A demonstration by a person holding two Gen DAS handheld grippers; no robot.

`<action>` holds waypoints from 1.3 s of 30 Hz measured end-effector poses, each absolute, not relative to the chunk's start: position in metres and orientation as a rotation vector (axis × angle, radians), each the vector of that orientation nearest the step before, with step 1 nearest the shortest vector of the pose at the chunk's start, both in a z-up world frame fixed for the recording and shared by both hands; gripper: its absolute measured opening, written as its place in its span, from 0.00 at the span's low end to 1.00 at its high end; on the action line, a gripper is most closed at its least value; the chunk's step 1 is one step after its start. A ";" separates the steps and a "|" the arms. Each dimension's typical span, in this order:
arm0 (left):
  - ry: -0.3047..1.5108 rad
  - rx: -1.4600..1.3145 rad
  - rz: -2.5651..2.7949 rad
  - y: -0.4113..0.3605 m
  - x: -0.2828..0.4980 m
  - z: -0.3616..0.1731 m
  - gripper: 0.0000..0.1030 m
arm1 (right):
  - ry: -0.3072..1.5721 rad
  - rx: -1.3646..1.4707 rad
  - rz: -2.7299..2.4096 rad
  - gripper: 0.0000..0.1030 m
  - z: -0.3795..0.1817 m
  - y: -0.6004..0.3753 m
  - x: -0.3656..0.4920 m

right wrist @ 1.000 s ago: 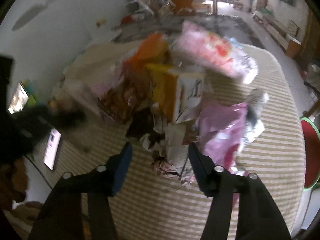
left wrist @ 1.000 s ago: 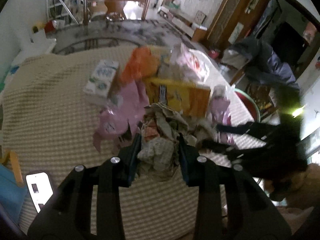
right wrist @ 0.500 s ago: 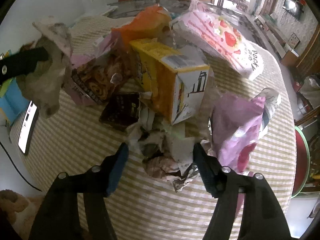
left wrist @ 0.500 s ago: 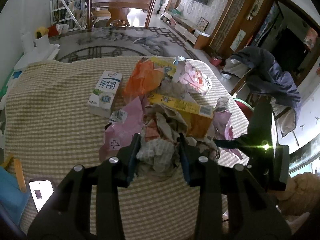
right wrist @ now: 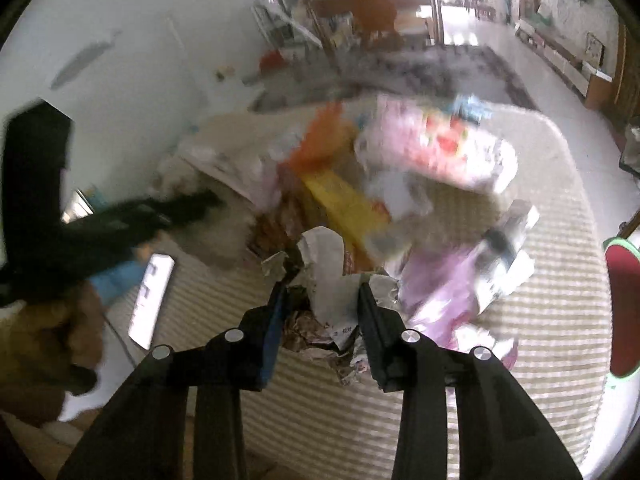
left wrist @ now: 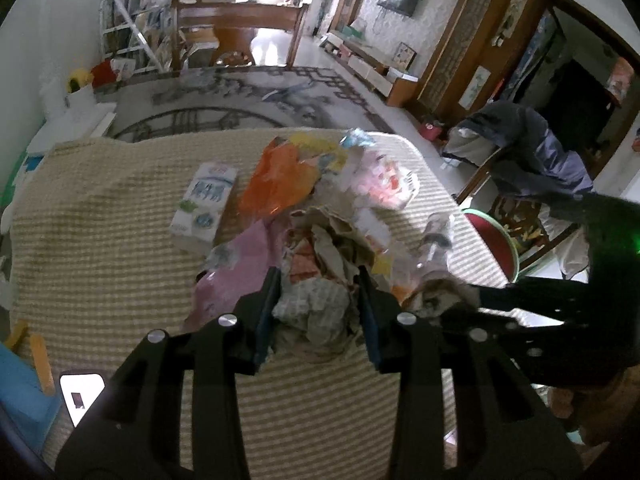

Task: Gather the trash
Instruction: 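Grasp the crumpled newspaper ball with the left gripper and lift it, then carry the newspaper ball to the red bin and open the left gripper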

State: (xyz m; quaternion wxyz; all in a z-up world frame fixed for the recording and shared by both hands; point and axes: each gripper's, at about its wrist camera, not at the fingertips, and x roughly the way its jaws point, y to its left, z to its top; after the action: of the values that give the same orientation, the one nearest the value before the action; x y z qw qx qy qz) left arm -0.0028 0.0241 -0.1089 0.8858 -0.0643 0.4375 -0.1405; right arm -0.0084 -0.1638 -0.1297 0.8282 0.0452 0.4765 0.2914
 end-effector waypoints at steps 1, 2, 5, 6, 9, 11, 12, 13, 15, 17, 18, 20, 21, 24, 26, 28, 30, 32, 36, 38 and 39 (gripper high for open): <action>0.905 -0.132 -0.300 0.019 -0.001 -0.107 0.35 | 0.988 0.112 0.612 0.35 -0.121 -0.171 -0.008; 0.901 -0.129 -0.309 0.014 0.001 -0.105 0.35 | 0.972 0.123 0.607 0.35 -0.115 -0.178 -0.010; 0.886 -0.122 -0.345 -0.016 0.012 -0.098 0.35 | 0.902 0.173 0.563 0.35 -0.095 -0.208 -0.009; 0.884 -0.122 -0.354 -0.023 0.015 -0.097 0.35 | 0.891 0.183 0.547 0.35 -0.091 -0.218 -0.005; 0.884 -0.128 -0.403 -0.059 0.028 -0.093 0.35 | 0.863 0.216 0.458 0.35 -0.089 -0.263 0.006; 0.884 -0.125 -0.438 -0.084 0.036 -0.092 0.35 | 0.861 0.241 0.385 0.35 -0.092 -0.300 0.011; 0.889 -0.117 -0.462 -0.103 0.042 -0.093 0.35 | 0.865 0.254 0.354 0.36 -0.095 -0.314 0.012; 0.894 -0.111 -0.479 -0.117 0.047 -0.094 0.35 | 0.871 0.274 0.318 0.36 -0.100 -0.333 0.015; 0.905 -0.103 -0.522 -0.152 0.056 -0.098 0.35 | 0.883 0.309 0.246 0.36 -0.112 -0.371 0.019; 0.922 -0.095 -0.559 -0.186 0.066 -0.103 0.35 | 0.906 0.347 0.163 0.36 -0.127 -0.415 0.027; 0.928 -0.093 -0.571 -0.199 0.070 -0.105 0.35 | 0.914 0.359 0.138 0.36 -0.135 -0.429 0.029; 0.945 -0.085 -0.599 -0.232 0.082 -0.112 0.35 | 0.931 0.386 0.090 0.36 -0.148 -0.459 0.036; 0.952 -0.082 -0.610 -0.243 0.085 -0.115 0.35 | 0.939 0.405 0.065 0.36 -0.155 -0.477 0.043; 0.970 -0.071 -0.645 -0.280 0.096 -0.121 0.35 | 0.938 0.443 0.026 0.42 -0.165 -0.509 0.052; 0.980 -0.054 -0.662 -0.303 0.103 -0.124 0.35 | 0.931 0.470 0.001 0.55 -0.169 -0.529 0.049; 0.987 -0.041 -0.675 -0.318 0.106 -0.126 0.35 | 0.913 0.497 -0.037 0.66 -0.170 -0.546 0.044; 0.992 -0.023 -0.691 -0.335 0.109 -0.128 0.35 | 0.898 0.505 -0.064 0.70 -0.169 -0.559 0.040; 0.995 -0.007 -0.704 -0.351 0.113 -0.130 0.35 | 0.883 0.504 -0.097 0.72 -0.165 -0.567 0.034; 1.004 0.013 -0.725 -0.377 0.117 -0.135 0.47 | 0.846 0.502 -0.139 0.74 -0.157 -0.581 0.022; 0.999 0.017 -0.725 -0.384 0.118 -0.135 0.61 | 0.837 0.494 -0.150 0.75 -0.153 -0.585 0.018; 0.994 0.023 -0.720 -0.388 0.118 -0.134 0.65 | 0.834 0.492 -0.153 0.75 -0.153 -0.587 0.018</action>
State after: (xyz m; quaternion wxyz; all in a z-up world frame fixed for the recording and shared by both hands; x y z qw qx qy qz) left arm 0.1177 -0.3879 -0.1339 0.8175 0.0109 0.4664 -0.3377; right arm 0.0178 -0.5869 -0.1529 0.8823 0.2363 0.4003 -0.0735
